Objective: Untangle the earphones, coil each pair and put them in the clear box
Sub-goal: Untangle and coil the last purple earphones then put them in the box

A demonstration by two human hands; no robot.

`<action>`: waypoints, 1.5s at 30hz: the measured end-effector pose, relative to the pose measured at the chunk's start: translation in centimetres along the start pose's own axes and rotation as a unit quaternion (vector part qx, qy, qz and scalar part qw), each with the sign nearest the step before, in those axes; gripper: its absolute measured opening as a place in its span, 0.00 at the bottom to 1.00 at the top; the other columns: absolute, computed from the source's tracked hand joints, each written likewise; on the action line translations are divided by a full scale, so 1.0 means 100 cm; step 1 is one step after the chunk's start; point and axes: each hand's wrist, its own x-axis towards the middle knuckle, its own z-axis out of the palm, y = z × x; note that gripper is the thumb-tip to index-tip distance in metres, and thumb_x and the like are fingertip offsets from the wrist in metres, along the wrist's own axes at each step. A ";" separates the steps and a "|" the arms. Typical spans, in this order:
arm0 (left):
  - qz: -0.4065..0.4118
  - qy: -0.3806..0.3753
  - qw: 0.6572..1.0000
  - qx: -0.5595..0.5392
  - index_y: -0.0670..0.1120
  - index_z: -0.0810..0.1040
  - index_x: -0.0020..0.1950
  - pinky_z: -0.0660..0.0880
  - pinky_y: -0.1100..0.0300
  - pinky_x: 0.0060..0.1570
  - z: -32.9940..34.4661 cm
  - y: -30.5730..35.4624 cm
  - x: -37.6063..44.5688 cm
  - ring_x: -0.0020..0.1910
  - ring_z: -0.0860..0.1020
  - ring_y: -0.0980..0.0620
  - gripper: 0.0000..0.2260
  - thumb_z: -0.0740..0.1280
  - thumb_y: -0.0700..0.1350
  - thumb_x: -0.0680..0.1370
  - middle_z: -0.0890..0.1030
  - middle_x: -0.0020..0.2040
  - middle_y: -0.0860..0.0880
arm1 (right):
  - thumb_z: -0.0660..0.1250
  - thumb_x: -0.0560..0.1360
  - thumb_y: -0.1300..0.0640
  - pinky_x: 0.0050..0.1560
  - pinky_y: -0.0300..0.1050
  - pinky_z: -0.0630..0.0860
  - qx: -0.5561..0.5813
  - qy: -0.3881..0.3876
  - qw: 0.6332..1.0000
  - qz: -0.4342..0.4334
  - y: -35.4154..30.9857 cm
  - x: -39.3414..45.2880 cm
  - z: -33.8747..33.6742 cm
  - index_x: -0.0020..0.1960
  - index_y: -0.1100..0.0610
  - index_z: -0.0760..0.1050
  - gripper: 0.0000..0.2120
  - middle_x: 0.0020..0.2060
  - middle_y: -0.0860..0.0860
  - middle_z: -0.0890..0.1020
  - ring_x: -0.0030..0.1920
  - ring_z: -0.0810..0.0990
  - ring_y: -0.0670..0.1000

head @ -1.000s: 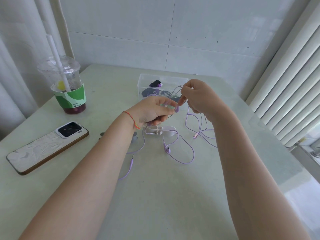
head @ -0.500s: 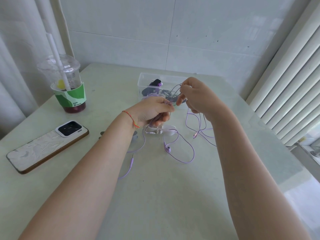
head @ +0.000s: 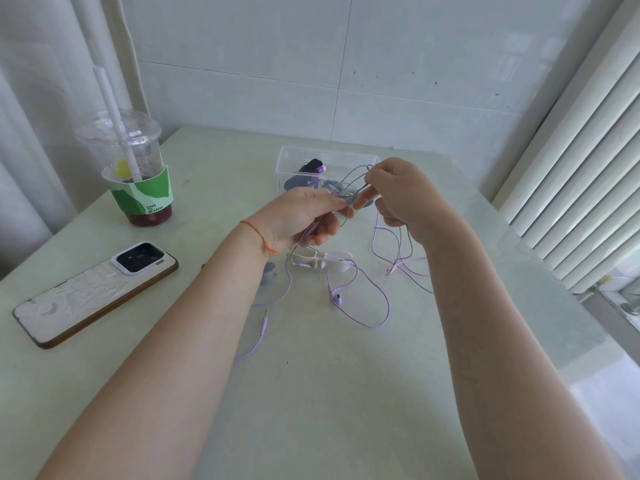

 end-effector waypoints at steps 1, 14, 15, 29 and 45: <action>-0.001 0.004 1.000 0.003 0.42 0.78 0.45 0.59 0.66 0.21 0.000 0.000 0.000 0.20 0.67 0.53 0.10 0.62 0.44 0.81 0.74 0.26 0.48 | 0.56 0.77 0.64 0.24 0.36 0.54 0.019 -0.008 1.000 0.001 -0.001 -0.001 -0.001 0.45 0.59 0.67 0.04 0.34 0.57 0.83 0.20 0.56 0.49; -0.050 0.004 0.999 0.007 0.47 0.68 0.34 0.54 0.66 0.23 -0.001 0.003 -0.001 0.20 0.57 0.55 0.16 0.62 0.46 0.82 0.59 0.24 0.52 | 0.69 0.74 0.64 0.24 0.37 0.56 -0.034 -0.107 0.993 -0.030 0.005 -0.005 -0.006 0.50 0.65 0.81 0.07 0.28 0.49 0.81 0.24 0.58 0.47; -0.051 0.003 0.999 0.003 0.47 0.67 0.35 0.54 0.66 0.23 -0.002 0.003 -0.001 0.20 0.56 0.55 0.15 0.62 0.46 0.82 0.59 0.24 0.53 | 0.69 0.74 0.63 0.24 0.37 0.56 -0.040 -0.106 0.993 -0.033 0.006 -0.005 -0.005 0.49 0.66 0.81 0.07 0.33 0.51 0.83 0.24 0.58 0.47; 0.034 0.093 0.995 -0.017 0.43 0.73 0.46 0.57 0.67 0.20 -0.006 -0.005 0.007 0.19 0.65 0.54 0.03 0.65 0.39 0.80 0.70 0.23 0.52 | 0.66 0.78 0.61 0.22 0.36 0.55 0.105 -0.163 0.981 0.029 0.004 -0.005 -0.011 0.47 0.61 0.78 0.04 0.43 0.55 0.85 0.21 0.56 0.44; 0.021 0.161 0.985 -0.052 0.45 0.72 0.48 0.62 0.68 0.18 -0.006 0.000 0.006 0.19 0.71 0.53 0.04 0.61 0.43 0.82 0.77 0.30 0.47 | 0.69 0.76 0.61 0.23 0.36 0.53 0.070 -0.197 0.977 0.045 0.006 -0.005 -0.008 0.50 0.59 0.78 0.03 0.44 0.53 0.85 0.22 0.55 0.45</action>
